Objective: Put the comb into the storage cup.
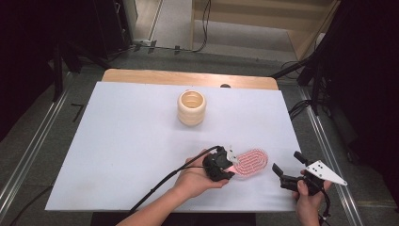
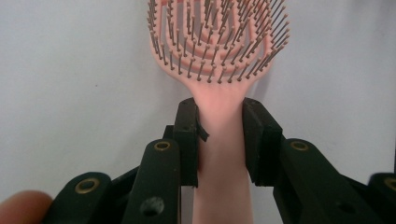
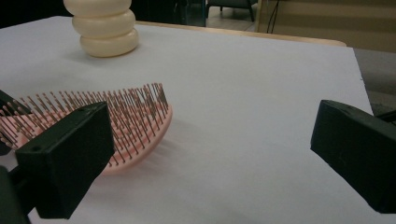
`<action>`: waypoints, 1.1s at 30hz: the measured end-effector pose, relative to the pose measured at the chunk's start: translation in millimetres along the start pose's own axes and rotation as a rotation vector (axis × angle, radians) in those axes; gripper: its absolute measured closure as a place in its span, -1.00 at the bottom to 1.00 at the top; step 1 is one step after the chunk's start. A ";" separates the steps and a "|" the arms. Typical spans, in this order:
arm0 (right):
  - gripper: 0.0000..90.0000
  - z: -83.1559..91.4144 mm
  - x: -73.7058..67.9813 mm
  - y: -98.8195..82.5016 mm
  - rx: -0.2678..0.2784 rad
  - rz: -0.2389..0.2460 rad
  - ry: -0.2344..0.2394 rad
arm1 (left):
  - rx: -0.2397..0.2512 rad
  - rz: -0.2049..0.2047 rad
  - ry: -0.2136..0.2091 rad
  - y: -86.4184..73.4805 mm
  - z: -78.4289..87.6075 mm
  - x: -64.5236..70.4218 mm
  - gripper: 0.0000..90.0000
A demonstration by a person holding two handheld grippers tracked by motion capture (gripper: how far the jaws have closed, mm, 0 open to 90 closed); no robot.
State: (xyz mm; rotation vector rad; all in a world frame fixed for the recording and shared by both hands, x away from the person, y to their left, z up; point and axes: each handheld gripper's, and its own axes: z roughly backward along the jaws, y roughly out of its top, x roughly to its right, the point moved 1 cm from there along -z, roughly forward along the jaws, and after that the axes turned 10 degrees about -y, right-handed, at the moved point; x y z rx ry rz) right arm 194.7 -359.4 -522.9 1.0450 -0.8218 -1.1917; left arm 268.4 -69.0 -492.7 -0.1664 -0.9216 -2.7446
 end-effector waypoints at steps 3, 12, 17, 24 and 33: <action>-1.00 0.2 0.0 0.1 0.000 -0.002 0.000 | 0.018 0.004 0.002 -1.2 5.1 -1.3 0.56; -1.00 0.1 -0.1 0.2 -0.004 0.002 -0.002 | 0.087 0.019 0.018 -7.8 24.3 -5.2 0.56; -1.00 0.0 0.1 1.1 -0.007 0.000 -0.001 | 0.130 0.010 0.025 -11.5 35.1 -4.4 0.57; -1.00 1.5 1.2 4.9 -0.017 -0.008 0.012 | 0.188 -0.001 0.053 -17.5 51.4 -3.4 0.56; -1.00 5.0 -8.6 19.0 0.004 -0.024 0.063 | 0.249 0.011 0.080 -26.5 67.2 -8.6 0.56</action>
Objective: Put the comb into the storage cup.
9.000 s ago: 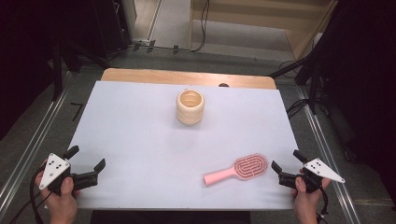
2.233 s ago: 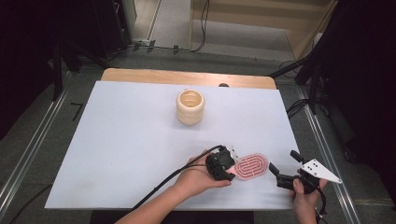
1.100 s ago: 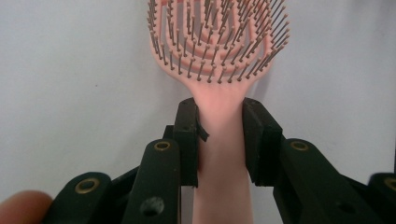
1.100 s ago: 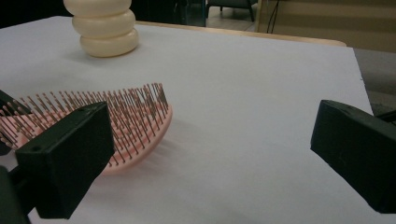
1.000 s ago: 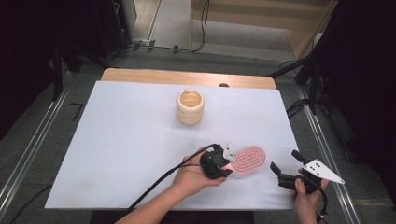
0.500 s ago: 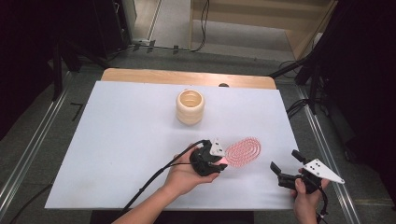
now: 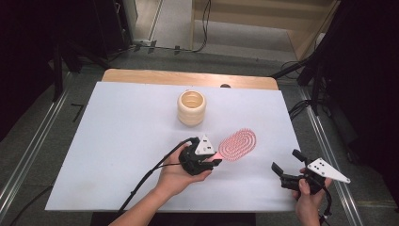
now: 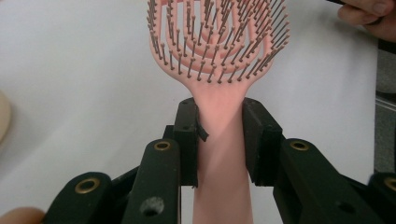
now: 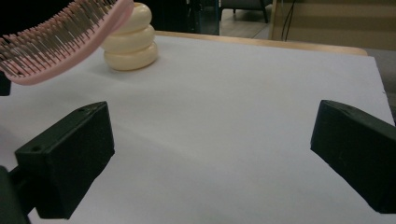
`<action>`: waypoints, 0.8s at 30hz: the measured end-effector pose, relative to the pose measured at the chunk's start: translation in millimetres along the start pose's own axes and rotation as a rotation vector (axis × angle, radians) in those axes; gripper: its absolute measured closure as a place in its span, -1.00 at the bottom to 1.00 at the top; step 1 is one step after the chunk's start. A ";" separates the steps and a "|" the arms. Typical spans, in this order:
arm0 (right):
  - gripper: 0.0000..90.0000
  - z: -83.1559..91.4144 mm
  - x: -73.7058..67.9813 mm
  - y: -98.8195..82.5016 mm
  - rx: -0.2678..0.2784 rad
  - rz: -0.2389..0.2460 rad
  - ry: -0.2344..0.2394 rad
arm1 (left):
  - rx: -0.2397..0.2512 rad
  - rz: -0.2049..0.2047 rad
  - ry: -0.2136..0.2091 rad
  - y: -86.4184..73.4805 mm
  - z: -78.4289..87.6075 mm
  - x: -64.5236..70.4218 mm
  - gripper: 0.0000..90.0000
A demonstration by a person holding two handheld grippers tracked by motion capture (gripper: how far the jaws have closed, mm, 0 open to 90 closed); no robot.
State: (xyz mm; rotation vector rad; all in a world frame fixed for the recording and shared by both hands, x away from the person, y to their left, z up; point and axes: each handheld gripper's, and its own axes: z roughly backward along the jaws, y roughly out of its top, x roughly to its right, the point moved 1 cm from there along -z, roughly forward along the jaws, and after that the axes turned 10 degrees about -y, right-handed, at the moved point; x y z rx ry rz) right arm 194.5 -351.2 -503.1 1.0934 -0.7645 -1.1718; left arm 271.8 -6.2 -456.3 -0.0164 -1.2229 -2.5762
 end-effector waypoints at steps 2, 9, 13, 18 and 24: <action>-1.00 0.5 -5.1 5.2 0.008 0.006 0.015 | 0.009 -0.001 0.005 -1.4 2.4 -0.2 0.56; -1.00 3.6 -20.7 23.4 0.027 0.020 0.034 | 0.056 0.008 0.023 -5.7 13.8 -0.9 0.56; -1.00 2.8 -30.6 34.8 0.033 0.031 0.059 | 0.069 0.002 0.044 -8.1 21.3 -2.2 0.56; -1.00 -3.4 -42.0 46.8 0.039 0.055 0.083 | 0.100 0.015 0.054 -11.0 30.1 -5.5 0.57; -1.00 -13.8 -55.8 64.9 0.053 0.044 0.128 | 0.126 0.024 0.072 -17.5 42.4 -8.8 0.56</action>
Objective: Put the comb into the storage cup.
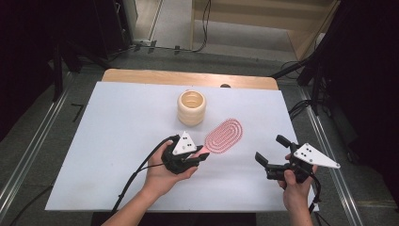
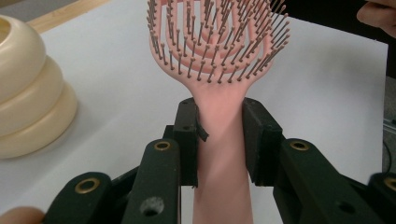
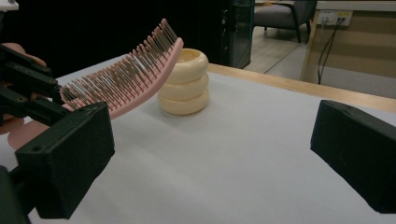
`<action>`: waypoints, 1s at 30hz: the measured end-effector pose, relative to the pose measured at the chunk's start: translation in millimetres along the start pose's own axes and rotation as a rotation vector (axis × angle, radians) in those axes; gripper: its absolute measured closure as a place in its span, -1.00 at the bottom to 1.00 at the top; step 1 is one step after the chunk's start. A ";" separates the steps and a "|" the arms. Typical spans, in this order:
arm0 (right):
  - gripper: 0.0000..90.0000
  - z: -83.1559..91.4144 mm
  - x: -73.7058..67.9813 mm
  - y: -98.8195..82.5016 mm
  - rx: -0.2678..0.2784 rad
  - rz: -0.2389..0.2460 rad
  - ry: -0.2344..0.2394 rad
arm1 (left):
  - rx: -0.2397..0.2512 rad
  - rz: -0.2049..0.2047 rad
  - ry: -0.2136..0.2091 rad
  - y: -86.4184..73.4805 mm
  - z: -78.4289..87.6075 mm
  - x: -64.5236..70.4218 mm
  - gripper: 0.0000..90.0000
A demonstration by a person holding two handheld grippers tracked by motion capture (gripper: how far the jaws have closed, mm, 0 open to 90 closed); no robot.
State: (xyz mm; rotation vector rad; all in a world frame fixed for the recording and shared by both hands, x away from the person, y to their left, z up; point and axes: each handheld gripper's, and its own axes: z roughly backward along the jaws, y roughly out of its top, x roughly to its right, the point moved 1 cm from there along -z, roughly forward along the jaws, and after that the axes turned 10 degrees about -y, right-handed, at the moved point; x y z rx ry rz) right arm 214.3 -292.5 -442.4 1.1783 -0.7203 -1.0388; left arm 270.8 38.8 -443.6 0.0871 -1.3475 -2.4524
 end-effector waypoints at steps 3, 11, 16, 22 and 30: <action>-1.00 -6.0 -5.7 7.3 -0.009 0.021 0.032 | 0.012 0.009 0.006 -2.3 5.5 -2.0 0.57; -1.00 -23.3 -19.7 25.2 -0.041 0.024 0.049 | 0.052 0.022 0.034 -10.0 18.2 -4.0 0.56; -1.00 -37.9 -32.2 31.7 -0.040 -0.005 0.060 | 0.073 0.025 0.059 -16.0 25.4 -5.5 0.56; -1.00 -50.5 -48.8 36.4 -0.034 -0.015 0.093 | 0.086 0.030 0.083 -25.6 34.0 -6.2 0.57; -1.00 -55.2 -63.2 36.0 -0.052 -0.066 0.163 | 0.114 0.019 0.095 -30.2 38.2 -0.5 0.56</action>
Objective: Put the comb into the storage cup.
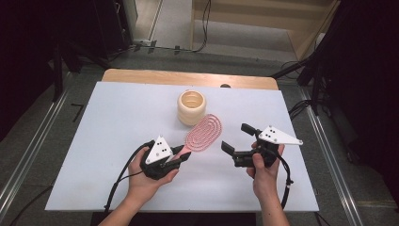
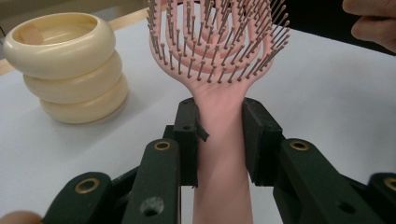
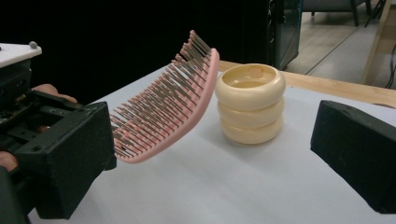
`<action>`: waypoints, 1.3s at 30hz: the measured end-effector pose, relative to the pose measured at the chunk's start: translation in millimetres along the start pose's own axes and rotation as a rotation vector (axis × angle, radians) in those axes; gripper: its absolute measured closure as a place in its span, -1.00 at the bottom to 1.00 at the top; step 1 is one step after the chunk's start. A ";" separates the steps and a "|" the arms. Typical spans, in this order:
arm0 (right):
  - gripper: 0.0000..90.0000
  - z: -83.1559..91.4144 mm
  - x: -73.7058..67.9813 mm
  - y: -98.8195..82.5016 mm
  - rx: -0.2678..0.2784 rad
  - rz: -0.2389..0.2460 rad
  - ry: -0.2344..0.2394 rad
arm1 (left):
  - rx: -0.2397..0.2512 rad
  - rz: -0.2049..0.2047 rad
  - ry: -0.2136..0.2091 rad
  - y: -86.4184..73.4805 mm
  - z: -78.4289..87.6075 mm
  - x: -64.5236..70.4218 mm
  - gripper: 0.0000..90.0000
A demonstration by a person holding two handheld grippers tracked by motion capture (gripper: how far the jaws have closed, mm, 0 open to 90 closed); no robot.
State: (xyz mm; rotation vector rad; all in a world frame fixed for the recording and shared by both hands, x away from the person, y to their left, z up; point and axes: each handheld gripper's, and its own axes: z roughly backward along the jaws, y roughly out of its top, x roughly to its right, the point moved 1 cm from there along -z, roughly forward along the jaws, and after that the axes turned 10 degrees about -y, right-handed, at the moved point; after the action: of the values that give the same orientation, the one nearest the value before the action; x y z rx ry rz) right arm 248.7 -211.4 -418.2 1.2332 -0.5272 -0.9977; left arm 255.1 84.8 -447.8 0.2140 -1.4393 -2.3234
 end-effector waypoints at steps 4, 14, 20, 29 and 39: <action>-1.00 -1.0 -6.3 0.3 0.001 -0.046 0.036 | 0.012 -0.012 0.003 -2.6 -0.9 5.2 0.56; -1.00 -8.0 -22.7 -0.2 -0.026 -0.101 0.087 | 0.032 -0.023 0.009 -5.3 -1.4 10.9 0.56; -0.97 -11.3 -29.2 -1.2 -0.029 -0.106 0.103 | 0.047 -0.027 0.013 -6.5 -1.7 12.9 0.56; -0.76 -16.6 -35.5 -4.0 -0.046 -0.150 0.117 | 0.055 -0.047 0.018 -7.6 -3.8 17.0 0.56; -0.61 -22.5 -40.7 -6.9 -0.073 -0.186 0.114 | 0.056 -0.059 0.021 -8.7 -5.9 21.0 0.56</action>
State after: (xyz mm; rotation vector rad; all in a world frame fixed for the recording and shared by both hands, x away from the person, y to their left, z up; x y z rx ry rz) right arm 244.0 -165.1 -424.4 1.2822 -0.2887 -1.0860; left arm 235.8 74.7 -456.6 0.2998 -1.5078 -2.3218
